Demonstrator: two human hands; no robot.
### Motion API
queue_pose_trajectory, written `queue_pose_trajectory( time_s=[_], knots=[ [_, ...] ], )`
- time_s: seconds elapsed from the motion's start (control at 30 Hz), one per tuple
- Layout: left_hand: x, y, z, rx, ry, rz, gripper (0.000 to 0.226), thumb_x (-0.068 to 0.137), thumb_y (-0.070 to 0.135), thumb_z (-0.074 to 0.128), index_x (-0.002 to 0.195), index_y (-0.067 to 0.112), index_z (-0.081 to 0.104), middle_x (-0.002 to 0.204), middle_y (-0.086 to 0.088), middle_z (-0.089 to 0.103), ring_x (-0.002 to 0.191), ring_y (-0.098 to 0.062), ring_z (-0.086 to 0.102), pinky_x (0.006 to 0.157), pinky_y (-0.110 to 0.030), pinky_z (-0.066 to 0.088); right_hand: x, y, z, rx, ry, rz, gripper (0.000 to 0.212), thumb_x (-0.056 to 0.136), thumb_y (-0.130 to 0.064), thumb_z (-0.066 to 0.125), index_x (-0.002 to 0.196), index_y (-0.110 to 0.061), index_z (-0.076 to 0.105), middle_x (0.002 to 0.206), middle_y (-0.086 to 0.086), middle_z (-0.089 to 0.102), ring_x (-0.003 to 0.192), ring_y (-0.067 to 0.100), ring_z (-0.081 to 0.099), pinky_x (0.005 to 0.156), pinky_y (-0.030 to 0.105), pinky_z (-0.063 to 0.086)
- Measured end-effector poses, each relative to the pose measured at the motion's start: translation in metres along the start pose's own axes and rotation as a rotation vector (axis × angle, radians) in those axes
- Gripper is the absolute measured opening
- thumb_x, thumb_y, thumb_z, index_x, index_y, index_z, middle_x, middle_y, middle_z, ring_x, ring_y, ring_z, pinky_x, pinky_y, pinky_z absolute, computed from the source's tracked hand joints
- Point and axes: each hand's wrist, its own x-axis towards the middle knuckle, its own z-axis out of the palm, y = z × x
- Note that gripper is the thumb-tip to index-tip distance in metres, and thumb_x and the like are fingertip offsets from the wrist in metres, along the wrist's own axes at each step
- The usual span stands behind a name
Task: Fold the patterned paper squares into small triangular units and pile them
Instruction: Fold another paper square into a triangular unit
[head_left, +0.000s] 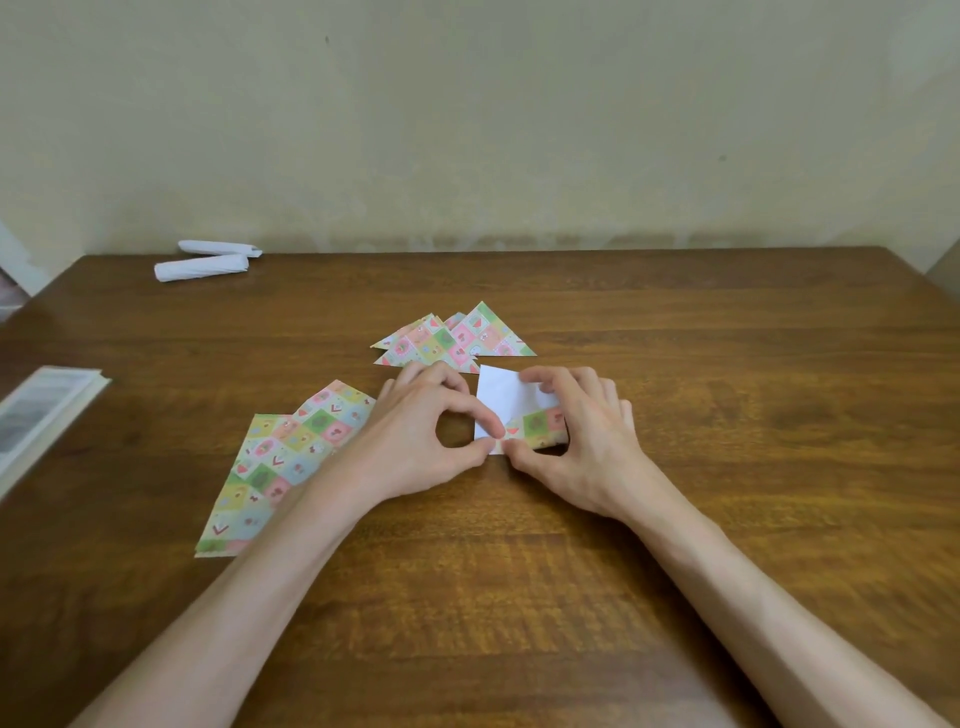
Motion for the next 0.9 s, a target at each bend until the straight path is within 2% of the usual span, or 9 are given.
queue_pose_trajectory(
  time_s=[0.1,0.27,0.63,0.77,0.9],
  knots=[
    [-0.001,0.004,0.005,0.002,0.056,-0.008,0.006,0.083,0.056,0.076,0.083,0.053,0.07,0.105,0.02,0.051,0.113,-0.004,0.04,0.099,-0.029,0.031,0.0,-0.001,0.0,-0.001,0.007,-0.003,0.068,0.08,-0.054,0.074,0.139,-0.041,0.045,0.125,-0.014,0.041,0.114,0.006,0.034,0.094,0.026,0.021],
    [0.001,0.006,0.005,0.028,0.047,-0.002,0.01,0.083,0.053,0.078,0.082,0.053,0.068,0.105,0.018,0.05,0.112,-0.006,0.04,0.098,-0.029,0.031,0.003,0.002,-0.008,0.035,-0.067,0.023,0.072,0.08,-0.047,0.077,0.143,-0.04,0.042,0.129,-0.011,0.042,0.125,0.012,0.036,0.098,0.029,0.023],
    [0.001,0.005,0.007,0.022,0.027,-0.007,0.009,0.086,0.049,0.077,0.086,0.051,0.068,0.108,0.018,0.049,0.114,-0.005,0.039,0.097,-0.03,0.031,0.002,-0.002,-0.013,0.067,-0.111,0.022,0.074,0.084,-0.04,0.074,0.148,-0.037,0.037,0.135,-0.008,0.042,0.129,0.013,0.035,0.102,0.03,0.021],
    [0.001,0.006,0.005,0.022,0.011,-0.025,0.01,0.086,0.049,0.077,0.086,0.051,0.068,0.109,0.017,0.049,0.115,-0.005,0.038,0.097,-0.029,0.031,0.002,0.003,-0.016,0.189,-0.101,0.044,0.074,0.082,-0.021,0.072,0.146,-0.036,0.039,0.132,-0.005,0.043,0.129,0.013,0.039,0.11,0.037,0.026],
    [0.001,0.007,0.005,0.029,0.002,-0.04,0.009,0.086,0.05,0.077,0.087,0.05,0.068,0.111,0.017,0.049,0.115,-0.003,0.037,0.097,-0.029,0.031,0.002,0.004,-0.017,0.162,-0.145,0.028,0.074,0.085,-0.014,0.069,0.148,-0.036,0.036,0.134,-0.006,0.04,0.133,0.013,0.037,0.108,0.034,0.022]
  ],
)
